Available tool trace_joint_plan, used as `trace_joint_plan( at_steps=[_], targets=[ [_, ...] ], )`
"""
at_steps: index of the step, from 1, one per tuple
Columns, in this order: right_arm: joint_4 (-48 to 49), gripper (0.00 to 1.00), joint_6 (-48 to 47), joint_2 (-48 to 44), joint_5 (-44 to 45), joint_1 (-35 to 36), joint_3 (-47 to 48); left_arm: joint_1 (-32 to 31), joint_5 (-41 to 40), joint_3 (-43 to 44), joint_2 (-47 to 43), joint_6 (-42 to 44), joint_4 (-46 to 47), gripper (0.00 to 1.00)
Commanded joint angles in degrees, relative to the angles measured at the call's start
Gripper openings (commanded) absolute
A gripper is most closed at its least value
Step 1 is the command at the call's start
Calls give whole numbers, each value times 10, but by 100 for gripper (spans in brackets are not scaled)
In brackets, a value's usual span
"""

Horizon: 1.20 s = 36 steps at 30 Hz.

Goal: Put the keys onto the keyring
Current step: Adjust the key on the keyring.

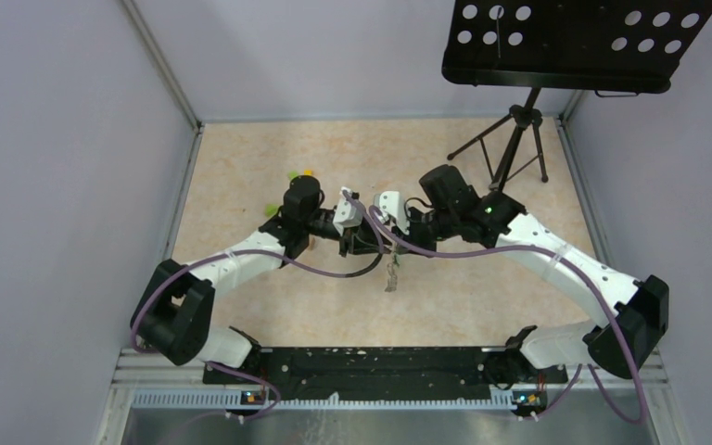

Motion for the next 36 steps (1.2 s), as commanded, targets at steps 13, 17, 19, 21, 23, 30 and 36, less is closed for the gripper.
trace_joint_plan(
  at_steps=[13, 17, 19, 21, 23, 30, 36],
  targets=[
    [27, 0, 9, -6, -10, 6, 24, -14, -11, 1, 12, 7, 7, 13],
    [28, 0, 9, -8, -11, 6, 20, -15, -13, 2, 10, 6, 7, 6],
    [30, 0, 10, -9, -10, 6, 16, -15, -14, 3, 8, 5, 7, 0],
    [32, 0, 11, -12, -9, 6, 14, -15, -14, 3, 7, 5, 6, 0],
    [35, 0, 11, -15, -5, 6, 11, -15, -15, 3, 2, 5, 6, 0],
    [64, 4, 19, -47, 12, 4, -14, -10, -12, -8, -24, -27, 38, 0],
    [106, 24, 29, -93, -14, -17, -44, 2, 7, -55, -26, -212, 258, 0]
  ],
)
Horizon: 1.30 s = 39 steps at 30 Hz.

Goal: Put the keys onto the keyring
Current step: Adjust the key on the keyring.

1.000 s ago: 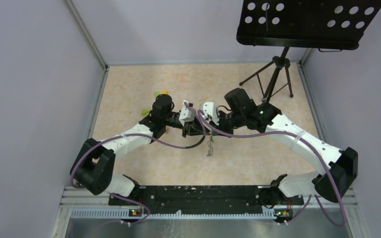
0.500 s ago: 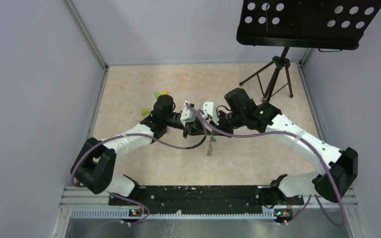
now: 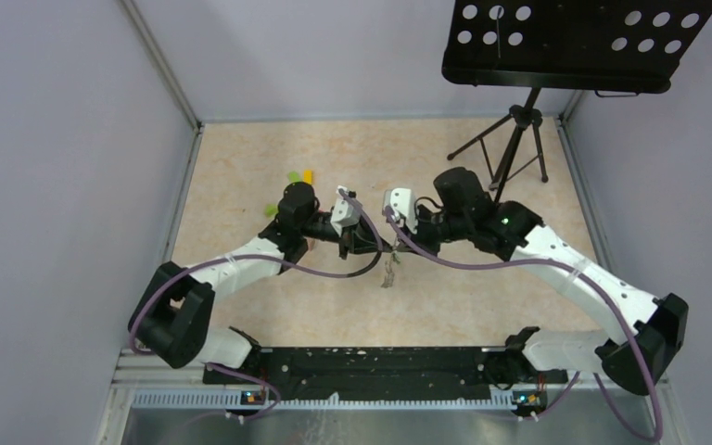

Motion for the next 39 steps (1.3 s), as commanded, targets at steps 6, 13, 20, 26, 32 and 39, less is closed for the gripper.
trace_joint_plan(
  at_steps=[6, 13, 20, 26, 32, 39],
  targets=[
    [114, 30, 15, -103, -78, -41, -57, 10, 11, -85, 20, -354, 482, 0],
    [164, 32, 41, -125, -155, -62, -91, 9, -27, -111, 60, -454, 631, 0],
    [169, 40, 52, -103, -213, -65, -97, 9, -50, -125, 64, -456, 651, 0],
    [189, 39, 64, -86, -221, -66, -109, 9, -55, -134, 67, -454, 662, 0],
    [194, 33, 71, -72, -217, -66, -107, 9, -52, -136, 72, -460, 679, 0],
    [188, 23, 69, -62, -225, -65, -109, 9, -53, -137, 72, -457, 682, 0]
  ],
)
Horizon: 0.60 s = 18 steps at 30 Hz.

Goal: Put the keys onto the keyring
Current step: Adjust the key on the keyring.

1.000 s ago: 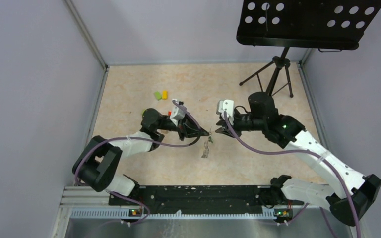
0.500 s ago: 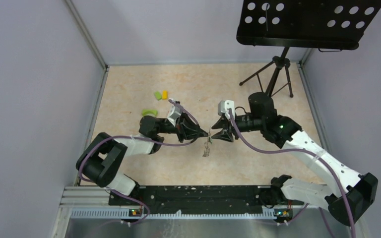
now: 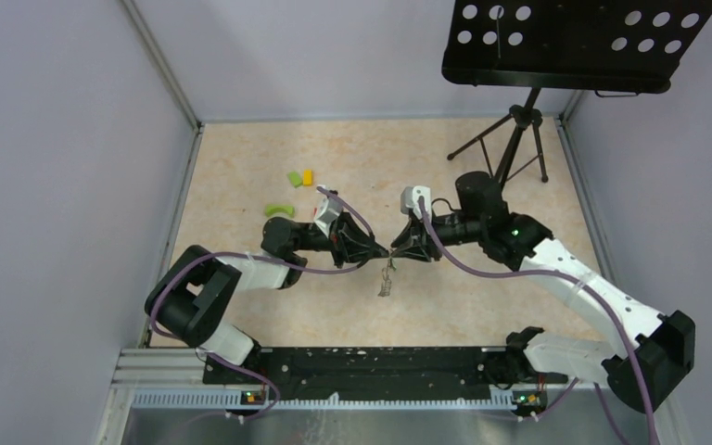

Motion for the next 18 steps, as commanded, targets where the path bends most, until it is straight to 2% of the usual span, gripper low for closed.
trace_joint_plan(
  at_steps=[1, 18],
  targets=[
    [16, 23, -3, 6, -22, -4, 0, 0, -13, -2, -2, -3, 122, 0],
    [4, 17, -8, 15, -27, -4, -6, 1, -12, -7, -10, 13, 117, 0]
  ],
)
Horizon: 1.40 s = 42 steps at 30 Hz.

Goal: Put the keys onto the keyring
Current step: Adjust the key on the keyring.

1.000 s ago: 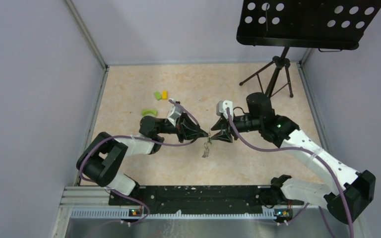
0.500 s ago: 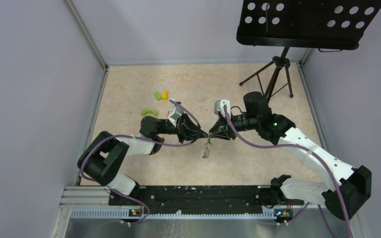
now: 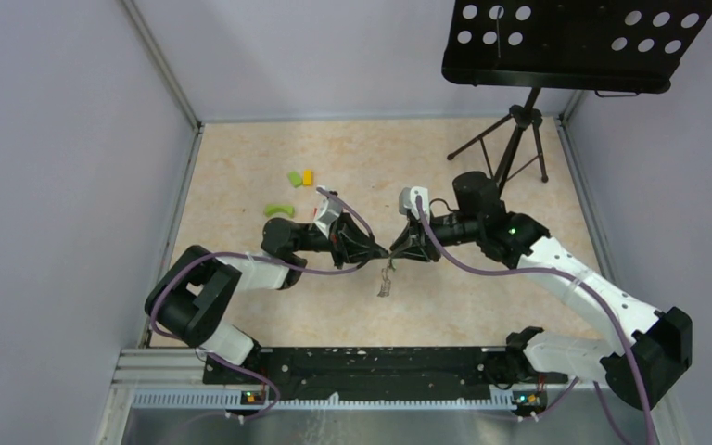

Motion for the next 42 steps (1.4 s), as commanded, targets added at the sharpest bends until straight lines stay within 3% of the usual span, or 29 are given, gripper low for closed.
trace_joint_plan(
  at_steps=[1, 17, 23, 28, 32, 37, 42],
  targets=[
    [7, 17, -7, 1, -16, -4, -5, 1, -11, -5, -11, 13, 116, 0],
    [6, 15, -6, 21, -13, -4, -4, 2, -10, -5, -16, 18, 115, 0],
    [5, 0, -5, 19, -15, -4, -2, 1, -8, -6, -15, 27, 111, 0],
    [-22, 0, -19, 13, 9, -4, 16, 1, 3, -6, -21, 66, 81, 0],
    [-76, 0, -45, 22, 51, -2, 55, 2, 18, 4, -41, 155, -6, 1],
    [-159, 0, -69, 55, 127, 23, 112, 1, 33, 37, -78, 297, -179, 17],
    [-216, 0, -80, 77, 196, 56, 154, 1, 39, 62, -88, 353, -277, 32]
  ],
)
